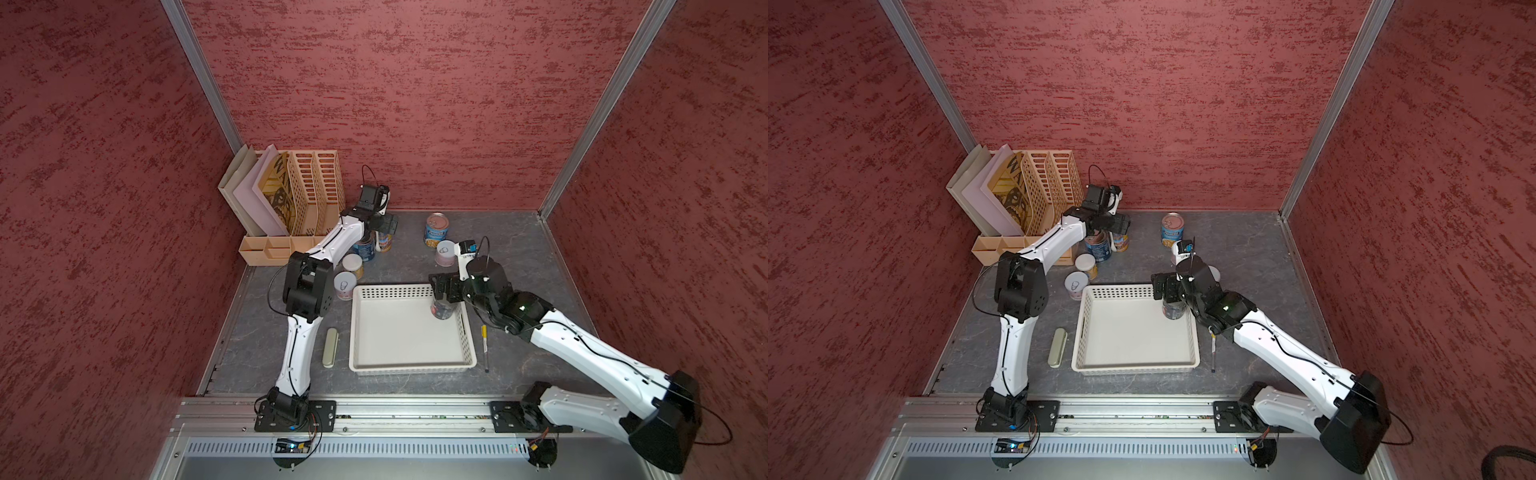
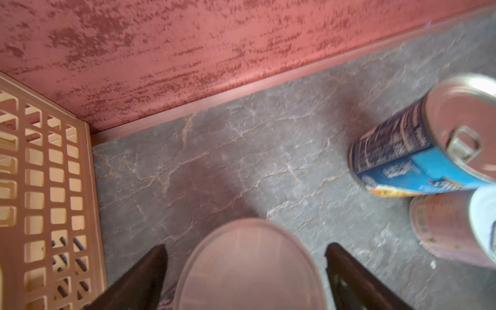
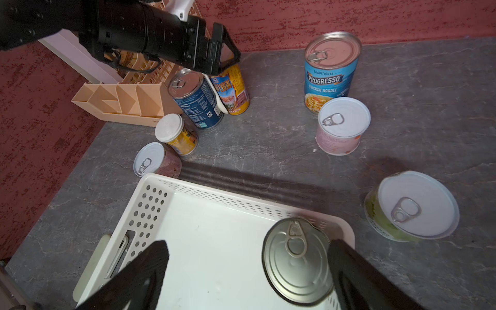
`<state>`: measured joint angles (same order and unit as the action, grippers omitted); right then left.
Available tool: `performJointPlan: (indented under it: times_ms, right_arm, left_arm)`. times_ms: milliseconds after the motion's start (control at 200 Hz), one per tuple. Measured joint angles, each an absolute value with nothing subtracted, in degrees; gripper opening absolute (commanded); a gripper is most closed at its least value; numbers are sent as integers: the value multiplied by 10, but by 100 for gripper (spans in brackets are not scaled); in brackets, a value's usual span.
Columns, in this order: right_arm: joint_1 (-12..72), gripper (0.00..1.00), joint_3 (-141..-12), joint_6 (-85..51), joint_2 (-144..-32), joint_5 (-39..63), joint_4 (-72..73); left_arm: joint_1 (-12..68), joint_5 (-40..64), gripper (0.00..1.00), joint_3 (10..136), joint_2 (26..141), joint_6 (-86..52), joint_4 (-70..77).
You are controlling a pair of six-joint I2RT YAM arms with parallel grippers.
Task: Put the canned food in the basket
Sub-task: Pick up the canned food from the center of the board.
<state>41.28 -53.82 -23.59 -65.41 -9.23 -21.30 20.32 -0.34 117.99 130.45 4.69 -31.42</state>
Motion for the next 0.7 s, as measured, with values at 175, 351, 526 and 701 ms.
performJointPlan:
  times_ms: [175, 351, 526, 701]
  right_arm:
    - [413, 98, -538, -236, -663, -91, -213]
    - [413, 98, -538, -236, -664, -91, -213]
    - [413, 98, -538, -236, -664, -91, -213]
    - [413, 98, -538, -236, -664, -91, -213]
  left_arm:
    - [203, -3, 81, 1193, 1314, 47, -333]
    - [204, -3, 70, 1193, 1314, 44, -344]
    - [208, -5, 50, 1193, 1314, 43, -347]
    - [211, -12, 36, 1194, 1314, 40, -348]
